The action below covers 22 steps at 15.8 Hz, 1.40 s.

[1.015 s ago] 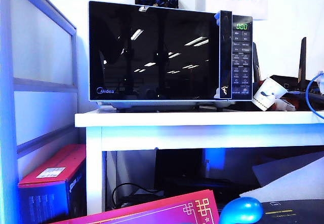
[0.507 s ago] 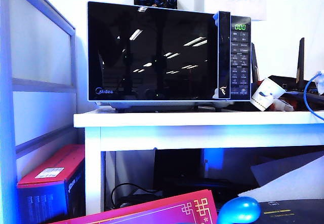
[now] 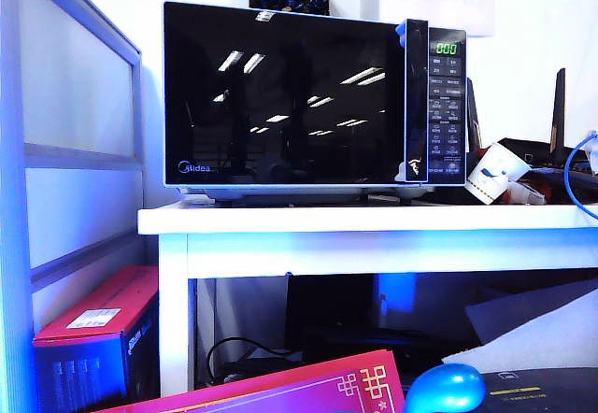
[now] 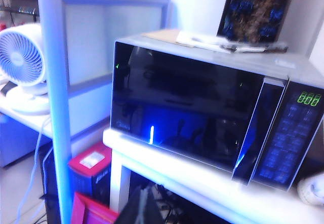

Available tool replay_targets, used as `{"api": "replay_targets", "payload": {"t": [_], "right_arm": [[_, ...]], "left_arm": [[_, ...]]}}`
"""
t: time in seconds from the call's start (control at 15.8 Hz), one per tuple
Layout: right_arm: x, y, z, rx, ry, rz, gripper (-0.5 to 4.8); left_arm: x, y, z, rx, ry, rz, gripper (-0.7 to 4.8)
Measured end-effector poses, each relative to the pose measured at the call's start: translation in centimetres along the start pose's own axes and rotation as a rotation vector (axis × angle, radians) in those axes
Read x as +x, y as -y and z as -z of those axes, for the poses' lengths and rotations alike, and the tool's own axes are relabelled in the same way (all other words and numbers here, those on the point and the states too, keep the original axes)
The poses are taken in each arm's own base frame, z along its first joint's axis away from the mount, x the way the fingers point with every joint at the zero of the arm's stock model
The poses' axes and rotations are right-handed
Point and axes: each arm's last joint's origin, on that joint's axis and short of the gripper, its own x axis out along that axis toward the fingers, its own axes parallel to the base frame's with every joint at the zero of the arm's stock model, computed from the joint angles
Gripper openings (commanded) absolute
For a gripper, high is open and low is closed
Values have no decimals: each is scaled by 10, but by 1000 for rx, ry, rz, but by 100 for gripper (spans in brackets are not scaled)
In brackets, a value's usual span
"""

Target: Open the microwave door, place the orange inside the microwave, then close the microwave door.

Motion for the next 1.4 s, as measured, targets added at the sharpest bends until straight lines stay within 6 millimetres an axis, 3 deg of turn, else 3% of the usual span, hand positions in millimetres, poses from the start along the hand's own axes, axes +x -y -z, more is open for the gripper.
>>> {"api": "replay_targets", "payload": {"t": [0.25, 0.44, 0.7, 0.82, 1.01, 1.4], "right_arm": [[11, -9, 80, 88, -181, -46, -5], [14, -9, 108, 90, -196, 44, -5], [20, -11, 161, 164, -345, 137, -5], [21, -15, 184, 183, -392, 111, -5], [19, -17, 201, 192, -460, 114, -5], [18, -18, 205, 195, -484, 113, -5]], "left_arm": [[47, -12, 57, -24, 18, -28, -5], [71, -16, 104, -50, 30, -68, -5], [83, -17, 151, -66, 39, -183, -5], [84, -15, 154, -65, 45, -143, -5], [84, -15, 153, -62, 53, -140, -5], [83, -18, 150, -34, 82, -210, -5]]}}
